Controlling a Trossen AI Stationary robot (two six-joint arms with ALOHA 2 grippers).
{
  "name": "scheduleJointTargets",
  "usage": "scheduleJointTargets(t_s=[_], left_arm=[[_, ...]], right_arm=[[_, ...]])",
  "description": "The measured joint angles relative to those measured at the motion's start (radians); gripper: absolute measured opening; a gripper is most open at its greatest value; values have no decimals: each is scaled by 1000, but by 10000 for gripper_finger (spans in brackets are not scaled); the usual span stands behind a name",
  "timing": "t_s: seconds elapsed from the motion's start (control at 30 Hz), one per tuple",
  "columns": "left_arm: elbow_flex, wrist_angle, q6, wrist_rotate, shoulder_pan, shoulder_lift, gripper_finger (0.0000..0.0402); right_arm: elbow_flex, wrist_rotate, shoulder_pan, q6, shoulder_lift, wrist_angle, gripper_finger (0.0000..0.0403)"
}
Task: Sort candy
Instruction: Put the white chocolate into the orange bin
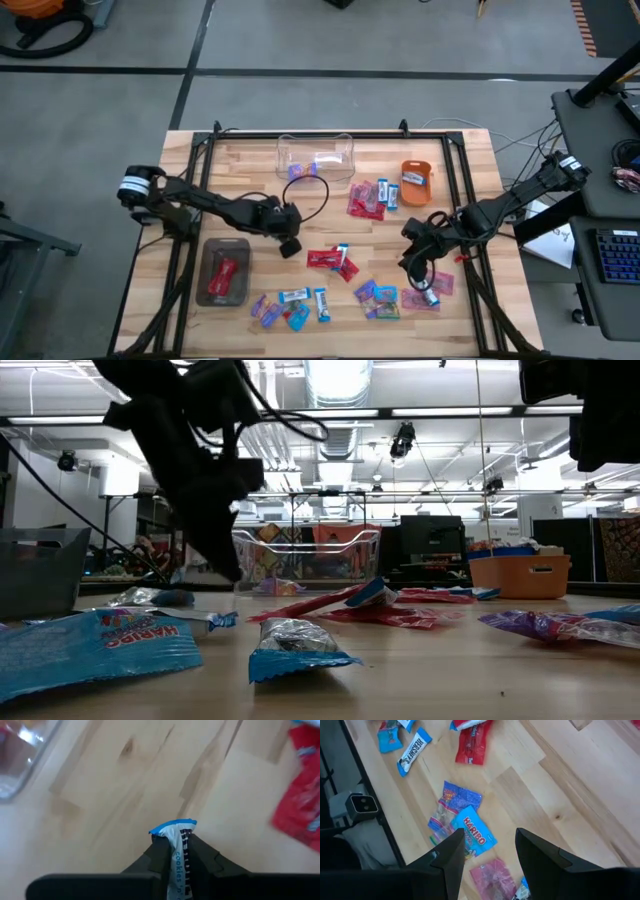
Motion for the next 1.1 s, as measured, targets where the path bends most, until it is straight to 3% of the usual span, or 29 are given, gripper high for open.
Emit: scheduleJointTargets(t_s=[0.17,0.3,0.5,0.7,0.93,1.1], left_arm=[[18,-1,37,1,0,-45,28],[23,69,99,47,0,-106,28],[8,344,285,172,0,-189,28],[3,679,394,212,0,-178,29],[2,990,411,212,0,-81,29],[2,1113,409,211,0,-20,29]], right_arm=[[0,5,0,-34,0,0,166],[0,72,0,-95,0,1,166],[-6,275,0,-291,0,53,166],[-24,436,0,-588,49,306,166],[-26,574,-3,-930,199,756,166],[-23,636,-33,-973,295,1020,166]])
